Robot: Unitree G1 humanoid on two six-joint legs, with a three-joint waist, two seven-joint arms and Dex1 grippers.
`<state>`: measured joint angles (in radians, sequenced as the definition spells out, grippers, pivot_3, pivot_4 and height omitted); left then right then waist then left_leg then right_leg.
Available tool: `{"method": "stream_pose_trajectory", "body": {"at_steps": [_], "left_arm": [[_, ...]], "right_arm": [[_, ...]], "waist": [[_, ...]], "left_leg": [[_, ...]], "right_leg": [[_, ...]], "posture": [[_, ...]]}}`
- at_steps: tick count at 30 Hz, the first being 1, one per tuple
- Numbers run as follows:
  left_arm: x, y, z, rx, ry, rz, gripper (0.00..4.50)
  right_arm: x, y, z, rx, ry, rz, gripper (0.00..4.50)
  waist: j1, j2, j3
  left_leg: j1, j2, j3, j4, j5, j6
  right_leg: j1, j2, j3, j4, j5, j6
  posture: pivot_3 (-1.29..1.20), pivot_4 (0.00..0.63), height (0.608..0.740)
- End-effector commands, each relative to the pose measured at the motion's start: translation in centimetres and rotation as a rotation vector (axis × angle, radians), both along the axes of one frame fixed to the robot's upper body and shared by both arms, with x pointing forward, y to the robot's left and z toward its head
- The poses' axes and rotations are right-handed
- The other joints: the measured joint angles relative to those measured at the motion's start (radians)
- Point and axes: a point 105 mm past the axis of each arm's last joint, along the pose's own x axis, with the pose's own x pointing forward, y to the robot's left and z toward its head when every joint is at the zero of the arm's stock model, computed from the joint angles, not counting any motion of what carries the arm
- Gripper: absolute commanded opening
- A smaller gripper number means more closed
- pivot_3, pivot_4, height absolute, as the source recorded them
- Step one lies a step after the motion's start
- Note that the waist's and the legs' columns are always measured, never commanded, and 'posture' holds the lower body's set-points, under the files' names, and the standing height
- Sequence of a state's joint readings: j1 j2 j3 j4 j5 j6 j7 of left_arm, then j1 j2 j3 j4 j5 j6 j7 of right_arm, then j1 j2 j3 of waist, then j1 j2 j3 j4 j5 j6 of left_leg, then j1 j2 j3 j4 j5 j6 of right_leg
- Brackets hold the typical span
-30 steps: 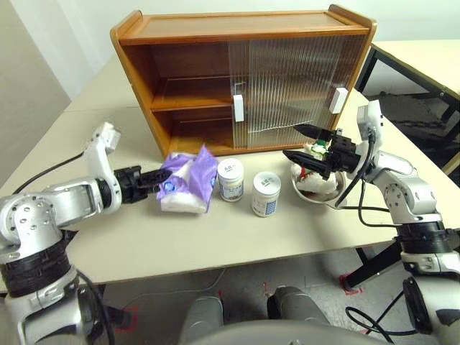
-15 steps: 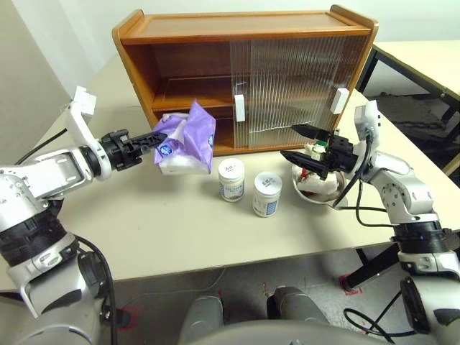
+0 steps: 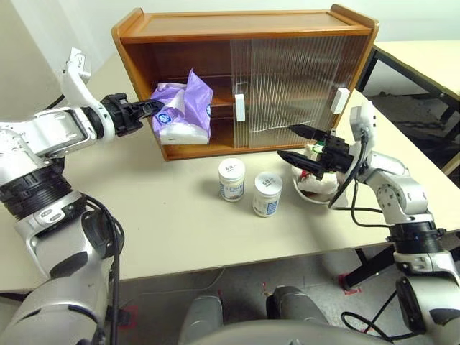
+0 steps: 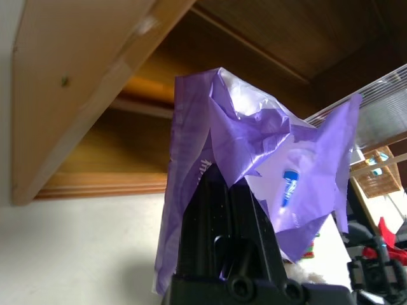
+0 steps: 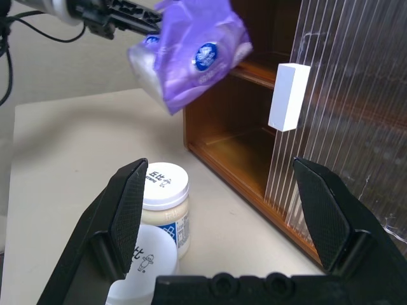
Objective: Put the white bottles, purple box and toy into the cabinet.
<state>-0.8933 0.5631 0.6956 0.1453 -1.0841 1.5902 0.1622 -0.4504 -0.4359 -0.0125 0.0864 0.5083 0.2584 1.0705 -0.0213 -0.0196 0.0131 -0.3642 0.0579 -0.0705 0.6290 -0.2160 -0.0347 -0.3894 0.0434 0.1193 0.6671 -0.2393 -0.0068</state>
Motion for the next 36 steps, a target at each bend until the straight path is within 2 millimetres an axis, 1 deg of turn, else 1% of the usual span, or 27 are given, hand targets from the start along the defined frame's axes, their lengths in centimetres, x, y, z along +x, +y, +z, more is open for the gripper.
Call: {"method": "stream_pose_trajectory", "body": {"at_steps": [1, 4, 9, 15, 22, 26, 29, 30, 31, 34, 36], "left_arm": [[1.1, -0.2, 0.6, -0.057, 0.012, 0.035, 0.05], [2.0, -0.5, 1.0, -0.106, 0.016, 0.057, 0.05], [3.4, -0.9, 1.0, -0.168, 0.038, 0.108, 0.05], [4.7, -0.4, 0.9, -0.191, 0.049, 0.185, 0.05], [5.5, -0.2, 0.9, -0.208, 0.044, 0.224, 0.05], [5.9, -0.7, 0.7, -0.216, 0.042, 0.228, 0.05], [6.1, -0.9, 0.5, -0.216, 0.041, 0.235, 0.69], [6.2, -0.9, 0.5, -0.218, 0.040, 0.237, 0.98], [6.2, -1.0, 0.4, -0.218, 0.039, 0.237, 1.37], [6.2, -1.0, 0.4, -0.219, 0.035, 0.238, 2.35], [6.2, -1.0, 0.4, -0.227, 0.034, 0.240, 3.12]], "right_arm": [[-0.1, 0.3, -0.2, -0.010, -0.005, 0.006, 4.50], [-0.2, 0.4, -0.2, -0.009, -0.006, 0.007, 4.50], [-0.2, 0.4, -0.2, -0.007, -0.007, 0.004, 4.50], [-0.2, 0.2, -0.4, -0.005, -0.004, 0.000, 4.50], [-0.3, 0.2, -0.6, -0.002, -0.001, -0.002, 4.50], [-0.3, 0.4, -0.6, 0.002, 0.000, -0.004, 4.50], [-0.4, 0.4, -0.6, 0.003, 0.001, -0.003, 4.50], [-0.4, 0.4, -0.6, 0.004, 0.000, -0.003, 4.50], [-0.4, 0.4, -0.6, 0.004, 0.000, -0.003, 4.50], [-0.5, 0.5, -0.5, 0.005, 0.000, -0.004, 4.50], [-0.5, 0.5, -0.5, 0.004, -0.001, -0.004, 4.50]], "waist": [[-0.001, -0.001, 0.000], [-0.003, -0.001, 0.001], [-0.006, -0.002, 0.001], [-0.007, -0.003, 0.002], [-0.007, -0.004, 0.002], [-0.008, -0.004, 0.002], [-0.008, -0.004, 0.002], [-0.008, -0.004, 0.002], [-0.008, -0.004, 0.002], [-0.008, -0.004, 0.002], [-0.008, -0.004, 0.002]], "left_leg": [[0.000, 0.000, 0.000, 0.000, 0.000, 0.000], [0.000, 0.000, 0.000, 0.001, 0.000, 0.002], [0.000, 0.000, 0.001, 0.003, -0.001, 0.004], [0.000, 0.000, 0.001, 0.005, -0.002, 0.006], [-0.001, 0.000, 0.001, 0.007, -0.002, 0.007], [-0.001, 0.000, 0.001, 0.007, -0.002, 0.007], [-0.001, 0.000, 0.001, 0.008, -0.002, 0.007], [-0.001, 0.000, 0.001, 0.008, -0.003, 0.008], [-0.001, 0.000, 0.001, 0.009, -0.003, 0.008], [-0.001, 0.000, 0.001, 0.010, -0.004, 0.009], [-0.001, 0.000, 0.001, 0.011, -0.004, 0.010]], "right_leg": [[0.000, 0.000, 0.000, 0.000, 0.000, 0.000], [0.001, 0.000, 0.001, 0.000, 0.000, 0.000], [0.001, 0.000, 0.001, 0.000, 0.000, 0.001], [0.001, 0.001, 0.002, 0.000, 0.000, 0.001], [0.001, 0.001, 0.002, 0.000, 0.000, 0.001], [0.002, 0.001, 0.002, 0.000, 0.000, 0.001], [0.002, 0.002, 0.002, 0.000, 0.000, 0.001], [0.002, 0.002, 0.002, 0.000, 0.000, 0.001], [0.002, 0.002, 0.002, 0.000, 0.000, 0.001], [0.003, 0.002, 0.002, 0.000, 0.000, 0.001], [0.003, 0.002, 0.002, 0.000, 0.000, 0.001]], "posture": [[-0.06, 0.000, 0.740], [-0.06, 0.000, 0.740], [-0.07, 0.000, 0.740], [-0.07, 0.000, 0.740], [-0.08, 0.000, 0.740], [-0.08, 0.000, 0.740], [-0.08, 0.000, 0.740], [-0.08, 0.000, 0.740], [-0.08, 0.000, 0.740], [-0.08, 0.000, 0.740], [-0.08, 0.000, 0.740]]}}
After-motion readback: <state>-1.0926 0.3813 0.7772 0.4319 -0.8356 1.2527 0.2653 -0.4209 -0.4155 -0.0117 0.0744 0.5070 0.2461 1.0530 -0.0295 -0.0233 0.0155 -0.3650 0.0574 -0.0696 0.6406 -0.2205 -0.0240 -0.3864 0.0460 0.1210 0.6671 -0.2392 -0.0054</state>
